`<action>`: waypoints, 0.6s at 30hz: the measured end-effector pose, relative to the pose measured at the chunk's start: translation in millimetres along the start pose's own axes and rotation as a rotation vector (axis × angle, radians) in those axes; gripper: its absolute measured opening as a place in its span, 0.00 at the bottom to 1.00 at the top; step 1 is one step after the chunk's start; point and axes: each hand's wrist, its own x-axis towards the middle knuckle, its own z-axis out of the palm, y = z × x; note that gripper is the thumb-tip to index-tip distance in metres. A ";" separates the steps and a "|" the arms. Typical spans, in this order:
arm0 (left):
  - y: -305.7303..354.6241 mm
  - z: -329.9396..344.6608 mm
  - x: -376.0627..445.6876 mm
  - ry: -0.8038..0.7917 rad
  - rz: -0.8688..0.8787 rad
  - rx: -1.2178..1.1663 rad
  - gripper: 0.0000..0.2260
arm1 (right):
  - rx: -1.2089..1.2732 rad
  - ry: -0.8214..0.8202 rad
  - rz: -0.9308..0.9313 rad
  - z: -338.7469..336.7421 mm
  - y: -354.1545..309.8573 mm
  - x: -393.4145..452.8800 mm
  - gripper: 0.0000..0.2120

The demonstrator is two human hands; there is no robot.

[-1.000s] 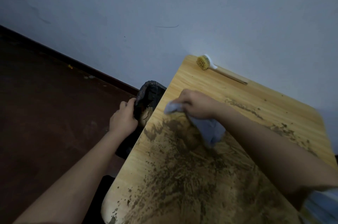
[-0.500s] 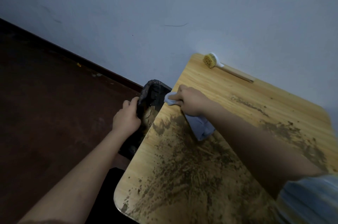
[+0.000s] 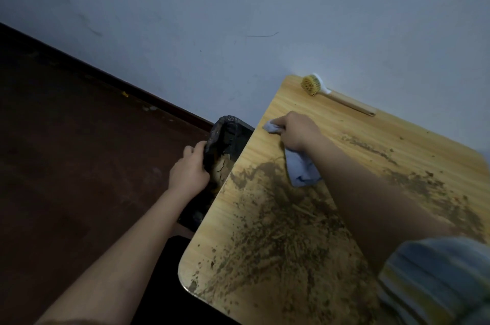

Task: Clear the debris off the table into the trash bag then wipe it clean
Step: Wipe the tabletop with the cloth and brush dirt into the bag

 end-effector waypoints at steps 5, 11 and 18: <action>-2.2 -1.2 -1.0 0.004 -0.002 -0.003 0.28 | -0.105 -0.079 -0.188 13.4 -28.7 -18.5 0.08; -2.9 0.0 -9.8 -0.002 0.001 0.020 0.29 | -0.214 -0.097 -0.479 28.2 -38.3 -40.9 0.05; -5.3 -0.2 -20.2 0.002 -0.007 -0.004 0.28 | -0.102 -0.111 -0.530 7.2 -44.9 -42.2 0.18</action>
